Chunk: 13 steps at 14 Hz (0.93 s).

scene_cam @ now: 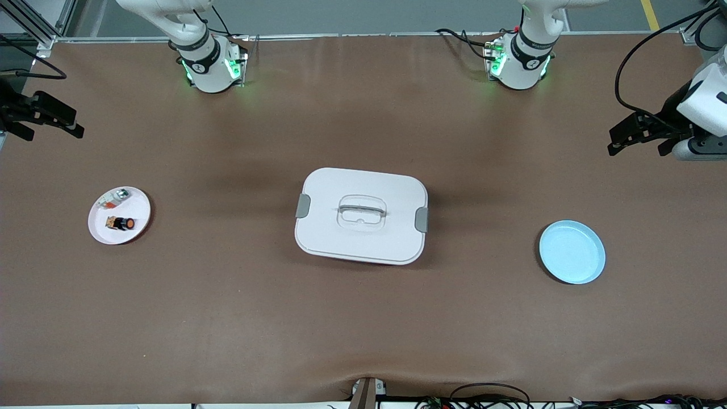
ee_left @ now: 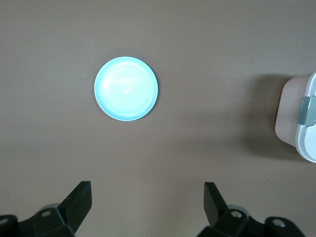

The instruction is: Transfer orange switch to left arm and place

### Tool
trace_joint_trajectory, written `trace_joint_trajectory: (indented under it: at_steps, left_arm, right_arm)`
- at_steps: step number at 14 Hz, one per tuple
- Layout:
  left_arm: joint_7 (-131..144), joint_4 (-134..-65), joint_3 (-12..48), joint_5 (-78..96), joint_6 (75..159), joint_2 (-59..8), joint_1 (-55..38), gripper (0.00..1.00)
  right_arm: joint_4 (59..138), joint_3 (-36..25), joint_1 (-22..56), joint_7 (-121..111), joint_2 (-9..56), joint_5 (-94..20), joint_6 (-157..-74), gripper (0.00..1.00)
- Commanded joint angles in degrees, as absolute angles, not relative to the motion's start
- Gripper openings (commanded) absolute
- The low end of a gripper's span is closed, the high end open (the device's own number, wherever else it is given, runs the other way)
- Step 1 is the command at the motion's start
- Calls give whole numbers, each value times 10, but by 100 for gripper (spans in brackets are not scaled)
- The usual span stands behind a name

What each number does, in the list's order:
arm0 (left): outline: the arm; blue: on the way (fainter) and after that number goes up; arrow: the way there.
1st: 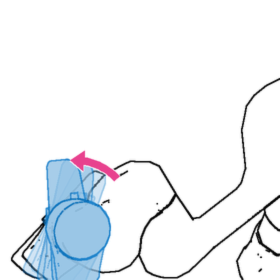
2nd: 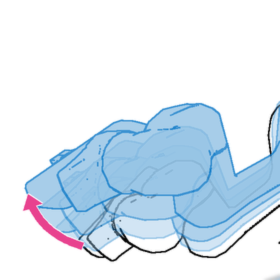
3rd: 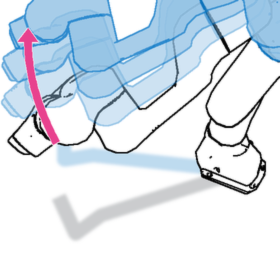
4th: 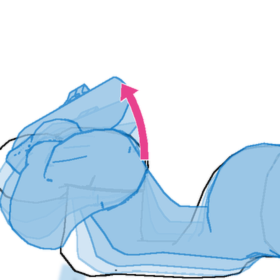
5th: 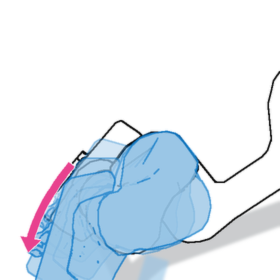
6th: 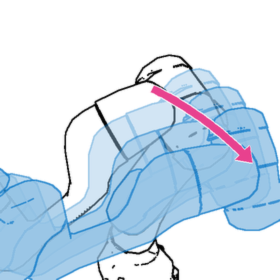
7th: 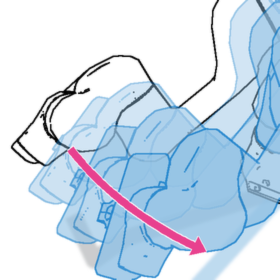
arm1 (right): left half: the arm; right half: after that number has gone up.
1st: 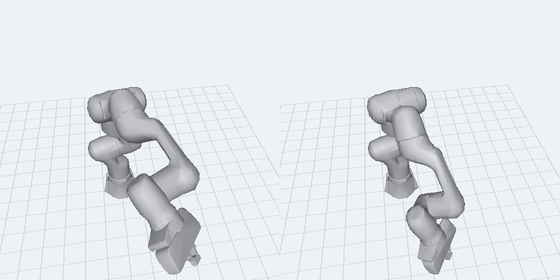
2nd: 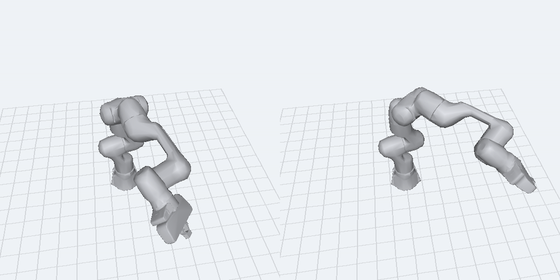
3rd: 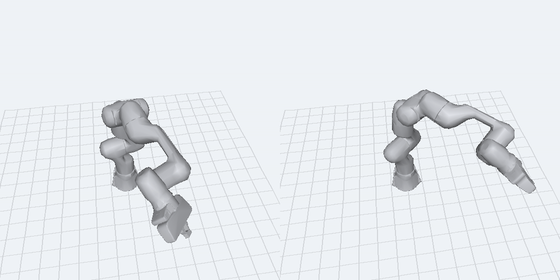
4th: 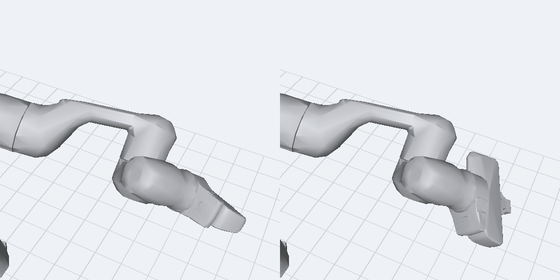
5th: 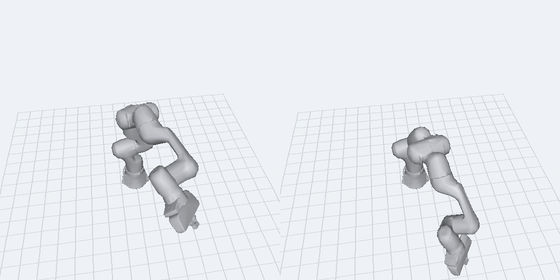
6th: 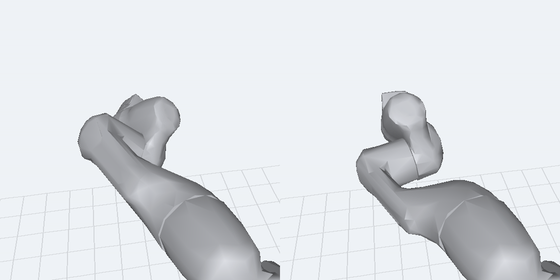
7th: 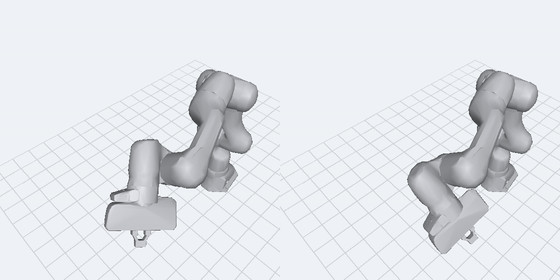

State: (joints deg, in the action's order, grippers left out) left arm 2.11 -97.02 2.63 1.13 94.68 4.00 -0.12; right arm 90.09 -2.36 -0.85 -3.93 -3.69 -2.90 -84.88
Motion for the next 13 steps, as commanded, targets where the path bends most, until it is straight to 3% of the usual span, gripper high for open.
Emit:
trace_joint_trajectory:
  at_steps: [1,13]
  left_arm:
    - [23,-950,28,6,932,35,-3,100]
    - [23,-944,28,6,932,34,-4,100]
  right_arm:
    - [905,-19,-14,-44,-47,-25,-848,100]
    - [905,-9,-4,-39,-46,14,-851,100]
